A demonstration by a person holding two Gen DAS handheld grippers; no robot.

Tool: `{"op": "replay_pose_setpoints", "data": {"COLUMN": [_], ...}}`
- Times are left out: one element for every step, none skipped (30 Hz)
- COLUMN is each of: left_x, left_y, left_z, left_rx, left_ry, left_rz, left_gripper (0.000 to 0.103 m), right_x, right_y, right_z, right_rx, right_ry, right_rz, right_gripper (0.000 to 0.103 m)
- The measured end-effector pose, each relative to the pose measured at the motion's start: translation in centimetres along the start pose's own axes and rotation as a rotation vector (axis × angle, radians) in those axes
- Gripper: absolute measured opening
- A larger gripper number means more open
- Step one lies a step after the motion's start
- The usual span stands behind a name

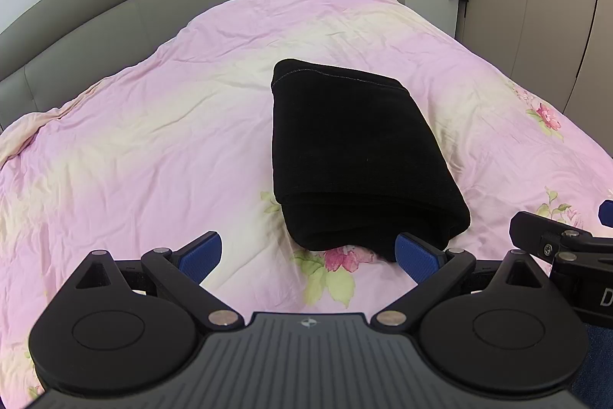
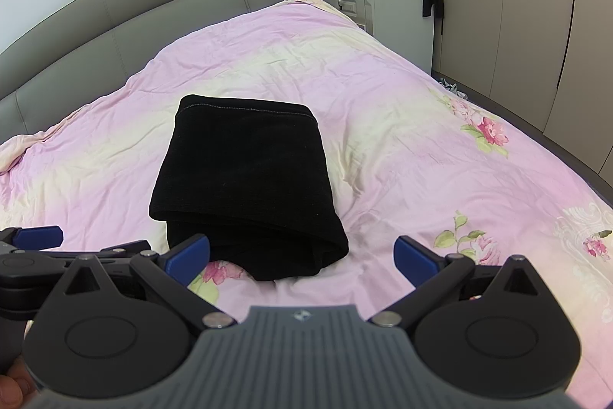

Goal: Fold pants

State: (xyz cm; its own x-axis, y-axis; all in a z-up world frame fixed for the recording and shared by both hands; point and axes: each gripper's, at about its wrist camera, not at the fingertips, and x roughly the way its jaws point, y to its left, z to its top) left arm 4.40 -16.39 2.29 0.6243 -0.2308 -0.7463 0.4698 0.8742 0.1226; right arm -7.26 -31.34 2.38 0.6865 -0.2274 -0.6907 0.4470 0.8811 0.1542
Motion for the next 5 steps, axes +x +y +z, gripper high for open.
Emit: {"op": "replay_pose_setpoints", "data": {"left_x": [-0.01, -0.06, -0.12, -0.16, -0.18], "left_y": [0.0, 0.01, 0.01, 0.01, 0.0], "left_z": [-0.01, -0.07, -0.11, -0.15, -0.17], "left_rx": [0.0, 0.001, 0.003, 0.004, 0.006], "left_ry": [-0.002, -0.007, -0.012, -0.015, -0.014], "left_rz": [0.001, 0.001, 0.002, 0.003, 0.001], "left_gripper": [0.103, 0.103, 0.103, 0.103, 0.103], "right_x": [0.02, 0.02, -0.05, -0.08, -0.08], "right_y": [-0.02, -0.03, -0.08, -0.07, -0.06], "right_z": [0.03, 0.04, 0.03, -0.03, -0.04], "right_rx": [0.0, 0.0, 0.001, 0.001, 0.0], "right_ry": [0.0, 0.0, 0.0, 0.0, 0.0], "right_rz": [0.001, 0.002, 0.003, 0.004, 0.002], "right_gripper": [0.098, 0.098, 0.098, 0.098, 0.098]}}
